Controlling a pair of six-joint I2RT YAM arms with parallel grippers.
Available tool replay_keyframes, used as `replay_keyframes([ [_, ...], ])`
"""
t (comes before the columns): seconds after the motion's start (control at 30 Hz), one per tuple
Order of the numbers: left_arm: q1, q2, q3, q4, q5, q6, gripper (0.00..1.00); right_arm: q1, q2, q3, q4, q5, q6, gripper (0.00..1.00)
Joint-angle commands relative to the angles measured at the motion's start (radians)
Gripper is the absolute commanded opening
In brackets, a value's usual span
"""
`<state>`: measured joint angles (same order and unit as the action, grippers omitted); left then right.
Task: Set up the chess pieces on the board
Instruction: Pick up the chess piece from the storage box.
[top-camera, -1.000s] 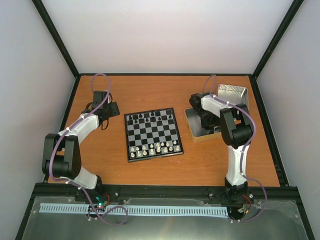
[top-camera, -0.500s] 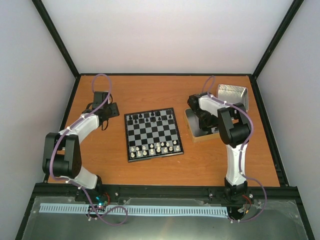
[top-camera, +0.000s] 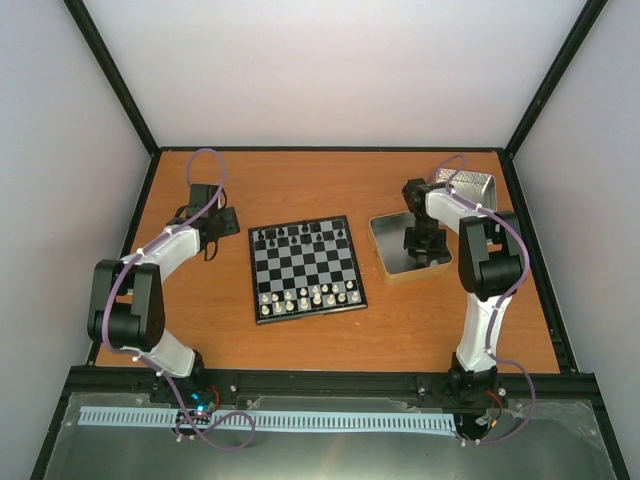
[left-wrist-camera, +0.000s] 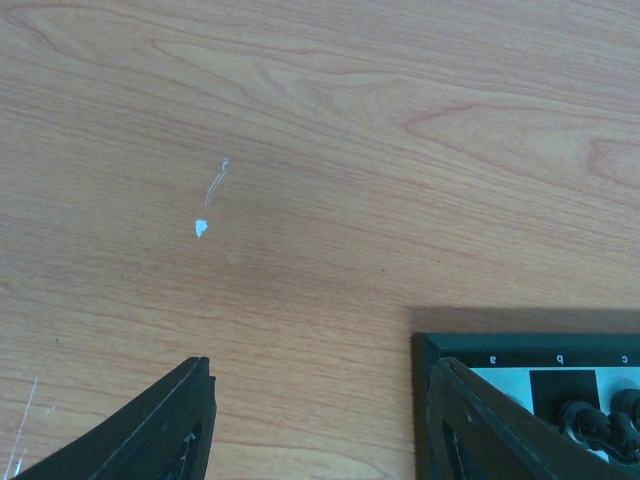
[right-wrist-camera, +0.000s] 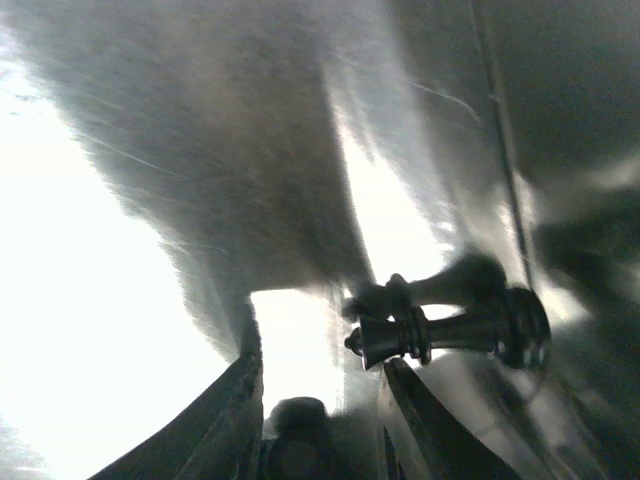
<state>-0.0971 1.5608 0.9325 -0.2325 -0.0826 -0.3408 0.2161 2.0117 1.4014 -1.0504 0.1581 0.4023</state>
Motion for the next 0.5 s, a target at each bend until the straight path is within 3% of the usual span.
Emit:
replay_keyframes([
  [0.0, 0.002, 0.004, 0.049, 0.012, -0.004, 0.016, 0.59, -0.009, 0.057, -0.049, 0.138, -0.157, 0.008, 0.31],
  [0.07, 0.003, 0.003, 0.051, 0.010, -0.005, 0.018, 0.59, -0.009, 0.055, -0.063, 0.172, -0.137, 0.014, 0.26],
  [0.3, 0.004, -0.001, 0.054, 0.009, 0.002, 0.022, 0.59, -0.009, 0.080, -0.018, 0.236, -0.046, 0.012, 0.23],
  [0.47, 0.003, -0.002, 0.058, 0.007, 0.004, 0.026, 0.59, -0.010, 0.042, 0.016, 0.210, 0.004, -0.022, 0.30],
])
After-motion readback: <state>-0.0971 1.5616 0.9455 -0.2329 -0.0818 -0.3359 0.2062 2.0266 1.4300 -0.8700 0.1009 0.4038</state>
